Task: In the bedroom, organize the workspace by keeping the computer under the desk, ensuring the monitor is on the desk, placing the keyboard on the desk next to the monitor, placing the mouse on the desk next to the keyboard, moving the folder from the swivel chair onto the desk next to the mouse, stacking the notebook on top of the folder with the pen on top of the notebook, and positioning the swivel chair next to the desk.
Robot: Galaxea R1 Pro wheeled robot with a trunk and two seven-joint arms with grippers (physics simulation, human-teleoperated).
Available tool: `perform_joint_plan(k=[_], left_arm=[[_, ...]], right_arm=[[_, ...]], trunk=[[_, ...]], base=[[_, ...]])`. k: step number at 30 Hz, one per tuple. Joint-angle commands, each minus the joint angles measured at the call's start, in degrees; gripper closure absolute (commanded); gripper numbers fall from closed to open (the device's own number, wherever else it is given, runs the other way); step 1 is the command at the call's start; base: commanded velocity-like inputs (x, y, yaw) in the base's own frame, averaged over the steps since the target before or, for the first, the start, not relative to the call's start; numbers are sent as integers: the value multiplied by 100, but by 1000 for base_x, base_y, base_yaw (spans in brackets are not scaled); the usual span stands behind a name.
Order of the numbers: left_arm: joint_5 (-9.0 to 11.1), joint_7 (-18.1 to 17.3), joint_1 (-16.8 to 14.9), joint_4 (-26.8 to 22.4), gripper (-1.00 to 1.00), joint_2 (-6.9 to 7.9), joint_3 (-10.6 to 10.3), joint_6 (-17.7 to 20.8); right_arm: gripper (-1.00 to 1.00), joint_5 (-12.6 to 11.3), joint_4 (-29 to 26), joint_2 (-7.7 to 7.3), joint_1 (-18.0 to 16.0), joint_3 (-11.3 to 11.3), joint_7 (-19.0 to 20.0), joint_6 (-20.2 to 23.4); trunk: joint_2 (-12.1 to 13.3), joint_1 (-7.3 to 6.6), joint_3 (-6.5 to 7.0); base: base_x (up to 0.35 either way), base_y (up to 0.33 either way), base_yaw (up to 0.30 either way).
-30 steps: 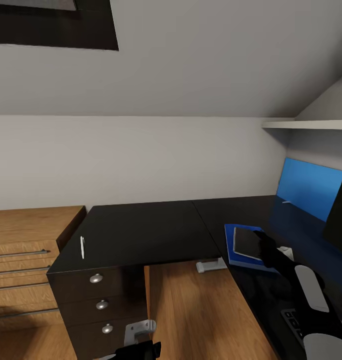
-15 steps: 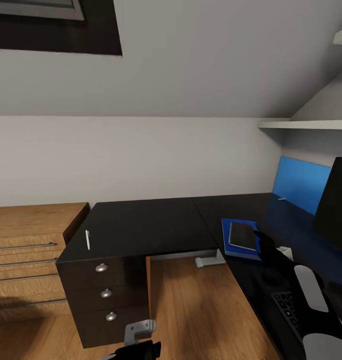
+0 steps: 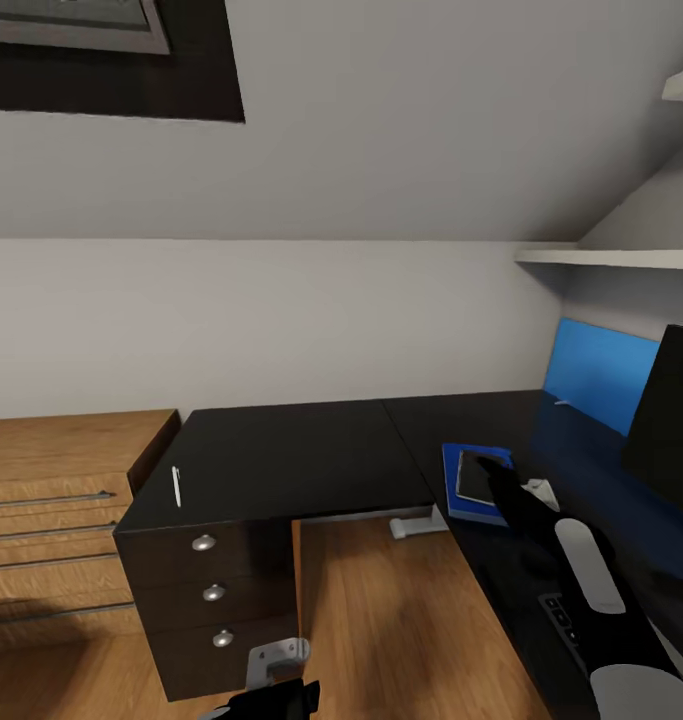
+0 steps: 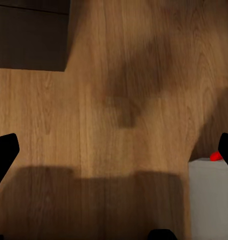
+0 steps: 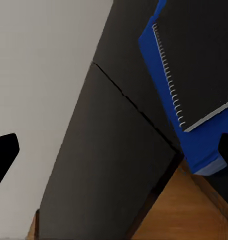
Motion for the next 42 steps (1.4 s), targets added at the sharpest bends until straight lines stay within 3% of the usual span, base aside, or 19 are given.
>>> perform_joint_plan(k=[1,2,3,4,5,6,7,10,14,16,22,34,42], left_arm=[[13,31,-9,-9,-100,8,-1,20],[13,31,-9,-9,-100,10,1,20],[8,33,-8,-9,-100,12,6,19],[3,36,-7,-9,-100,13,12,19],[1,37,-6,-9,-100,15,17,19],[-2,39,-7,-4,-100,24,46,19],[0,39,-8,-1,-100,27,59,19],[2,40,-9,3,-100,28,76,19],[2,47,-9,6,-100,31,100,19],[3,45,-10,8,-100,68,257,19],[3,41,-10,10,-100,75,334,19],[3,40,-9,10,-100,76,342,19],[10,40,-8,16,-100,68,337,27]], right_arm=[[-100,236,-247,-7,-4,162,-195,26],[-100,349,-347,-9,-3,217,-272,30],[-100,701,-649,-8,-2,360,-569,46],[-100,902,-814,-4,-2,446,-777,61],[-100,981,-876,-2,-1,493,-867,69],[-100,1177,-1025,-1,-1,825,-1082,105],[-100,1235,-1073,-2,-1,1039,-1136,106],[-100,1297,-1128,-2,-1,1333,-1193,91],[-100,1304,-1181,-2,-1,1494,-1215,108],[-100,1299,-1219,0,6,1624,-1215,135],[-100,1307,-1229,-11,8,1779,-1213,137],[-100,1262,-1249,3,8,1808,-1206,137],[-100,1261,-1250,4,8,1808,-1206,106]], trunk=[[38,-23,12],[78,-45,30],[118,-67,48],[158,-89,66],[198,-111,83],[238,-133,101],[278,-155,119],[399,-220,173],[559,-308,245],[639,-352,281],[880,-484,389],[1241,-682,550],[1562,-857,694]], base=[[0,0,0],[0,0,0],[0,0,0],[0,0,0],[0,0,0],[0,0,0],[0,0,0],[0,0,0],[0,0,0],[0,0,0],[0,0,0],[0,0,0],[0,0,265]])
